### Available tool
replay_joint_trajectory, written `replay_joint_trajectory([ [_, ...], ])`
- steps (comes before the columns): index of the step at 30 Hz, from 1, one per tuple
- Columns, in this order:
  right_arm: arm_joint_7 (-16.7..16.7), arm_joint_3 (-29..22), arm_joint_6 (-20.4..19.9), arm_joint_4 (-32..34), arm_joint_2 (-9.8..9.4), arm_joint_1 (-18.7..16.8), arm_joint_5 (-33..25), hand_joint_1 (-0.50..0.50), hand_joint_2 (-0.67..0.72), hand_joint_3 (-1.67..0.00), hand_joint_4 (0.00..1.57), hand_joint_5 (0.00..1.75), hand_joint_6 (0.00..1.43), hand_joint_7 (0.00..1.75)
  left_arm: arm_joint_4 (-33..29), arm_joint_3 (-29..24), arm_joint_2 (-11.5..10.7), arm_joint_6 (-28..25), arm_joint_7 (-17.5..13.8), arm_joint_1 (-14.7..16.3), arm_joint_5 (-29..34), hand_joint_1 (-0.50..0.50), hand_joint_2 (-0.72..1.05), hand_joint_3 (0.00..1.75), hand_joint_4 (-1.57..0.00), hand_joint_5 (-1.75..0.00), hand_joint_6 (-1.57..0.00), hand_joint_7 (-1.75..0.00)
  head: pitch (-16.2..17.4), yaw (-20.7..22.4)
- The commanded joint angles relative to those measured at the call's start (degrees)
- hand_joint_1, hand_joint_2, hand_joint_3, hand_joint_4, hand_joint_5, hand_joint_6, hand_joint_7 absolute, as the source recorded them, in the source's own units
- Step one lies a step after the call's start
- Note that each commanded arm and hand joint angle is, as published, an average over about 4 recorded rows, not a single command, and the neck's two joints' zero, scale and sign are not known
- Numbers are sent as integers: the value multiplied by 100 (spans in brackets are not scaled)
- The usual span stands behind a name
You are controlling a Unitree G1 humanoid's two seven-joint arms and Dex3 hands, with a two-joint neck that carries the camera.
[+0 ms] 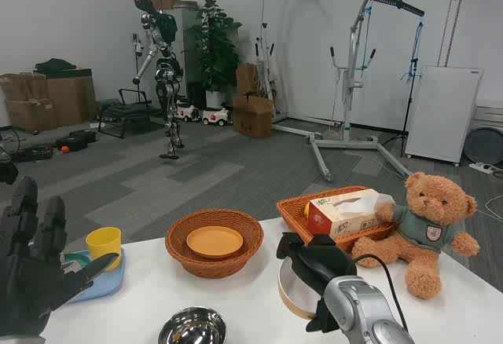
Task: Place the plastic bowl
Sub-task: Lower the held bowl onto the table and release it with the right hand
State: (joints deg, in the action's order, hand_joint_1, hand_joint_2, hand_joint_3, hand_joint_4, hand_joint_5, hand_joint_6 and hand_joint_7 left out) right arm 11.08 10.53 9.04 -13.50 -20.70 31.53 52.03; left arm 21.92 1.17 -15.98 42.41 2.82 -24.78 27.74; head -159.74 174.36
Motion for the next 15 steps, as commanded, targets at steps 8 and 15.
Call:
replay_joint_trajectory([
  [8,105,123,98,165,-109,88,-27,-21,-41,-143,157,87,131,133,-96,-20,-46,28,0,111,30,-48,52,0,0,0,0,0,330,24],
  [15,112,132,114,207,-109,90,-35,-19,-41,-141,157,87,132,133,-100,4,-46,21,4,105,30,-48,52,0,0,0,0,0,308,-14],
])
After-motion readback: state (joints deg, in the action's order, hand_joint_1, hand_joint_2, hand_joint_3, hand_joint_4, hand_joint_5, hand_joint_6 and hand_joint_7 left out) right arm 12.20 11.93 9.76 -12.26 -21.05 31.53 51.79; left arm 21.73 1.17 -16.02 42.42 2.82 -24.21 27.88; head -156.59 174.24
